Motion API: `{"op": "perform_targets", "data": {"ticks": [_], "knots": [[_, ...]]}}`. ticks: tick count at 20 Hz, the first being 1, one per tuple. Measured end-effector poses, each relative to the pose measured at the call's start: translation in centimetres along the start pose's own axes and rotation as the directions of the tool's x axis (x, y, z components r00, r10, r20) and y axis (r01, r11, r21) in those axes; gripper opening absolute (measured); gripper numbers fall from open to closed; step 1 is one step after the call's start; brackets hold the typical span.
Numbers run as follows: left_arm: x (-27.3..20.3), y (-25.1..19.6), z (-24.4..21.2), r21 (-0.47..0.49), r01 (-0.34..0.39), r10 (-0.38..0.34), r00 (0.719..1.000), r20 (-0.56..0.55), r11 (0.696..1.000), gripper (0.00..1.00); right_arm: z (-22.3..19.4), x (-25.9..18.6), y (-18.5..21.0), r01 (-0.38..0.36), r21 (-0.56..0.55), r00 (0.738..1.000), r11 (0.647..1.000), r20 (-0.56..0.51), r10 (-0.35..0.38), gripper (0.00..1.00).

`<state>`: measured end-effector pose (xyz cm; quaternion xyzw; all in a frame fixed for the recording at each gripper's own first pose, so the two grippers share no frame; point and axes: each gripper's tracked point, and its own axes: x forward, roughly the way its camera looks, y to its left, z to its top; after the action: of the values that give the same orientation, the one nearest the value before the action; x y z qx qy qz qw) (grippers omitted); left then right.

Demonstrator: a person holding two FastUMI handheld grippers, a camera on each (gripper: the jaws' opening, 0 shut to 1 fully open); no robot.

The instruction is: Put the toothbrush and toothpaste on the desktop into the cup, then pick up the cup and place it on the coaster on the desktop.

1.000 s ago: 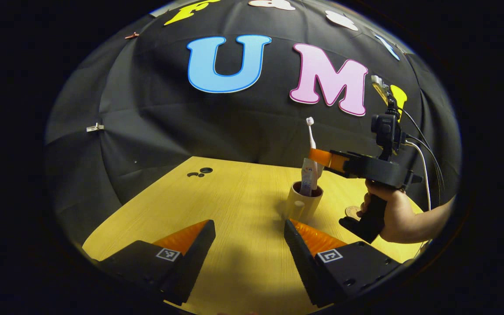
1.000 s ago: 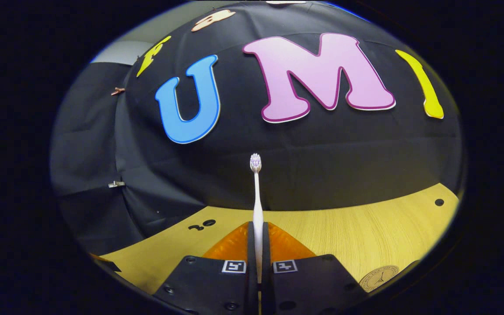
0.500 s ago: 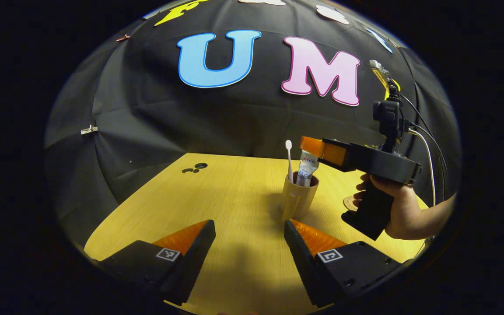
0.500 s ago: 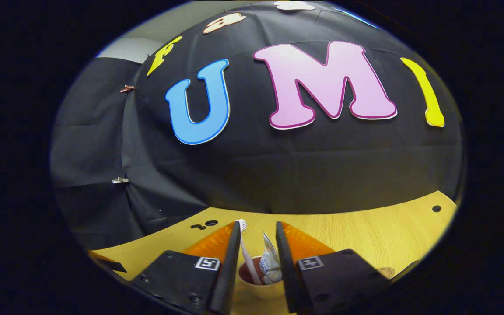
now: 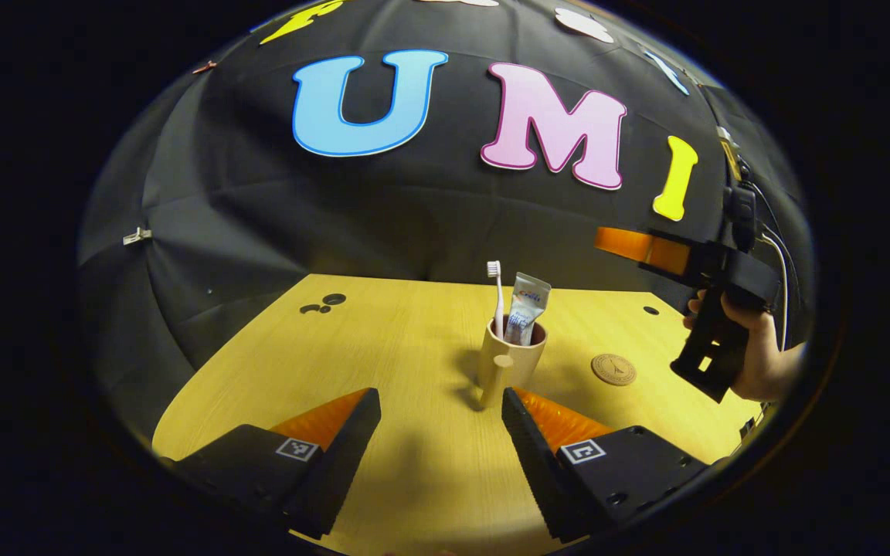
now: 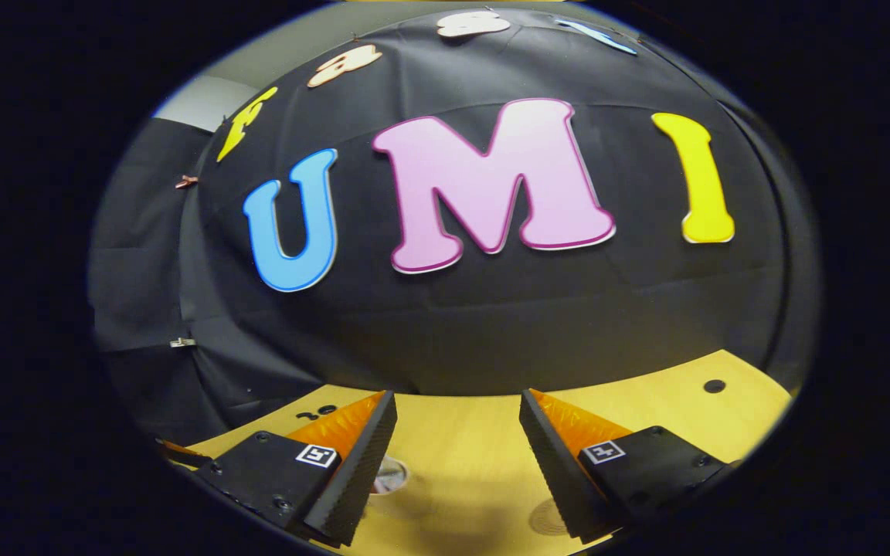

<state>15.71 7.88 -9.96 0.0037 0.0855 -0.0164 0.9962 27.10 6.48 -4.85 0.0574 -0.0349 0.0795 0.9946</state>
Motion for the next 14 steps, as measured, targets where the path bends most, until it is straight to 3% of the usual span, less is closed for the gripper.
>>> {"op": "perform_targets", "data": {"ticks": [7, 14], "knots": [[2.8, -2.4, 2.2, 0.055, 0.091, -0.088, 0.995, -0.046, 0.994, 0.98, 2.0, -3.4, -10.5, 0.155, -0.037, 0.988, 0.987, -0.003, -0.155, 0.98], [6.7, -5.2, 0.0, 0.132, 0.179, -0.153, 0.971, -0.185, 0.975, 0.98, 2.7, -7.3, -20.0, 0.266, -0.057, 0.963, 0.962, -0.023, -0.268, 0.98]]}}
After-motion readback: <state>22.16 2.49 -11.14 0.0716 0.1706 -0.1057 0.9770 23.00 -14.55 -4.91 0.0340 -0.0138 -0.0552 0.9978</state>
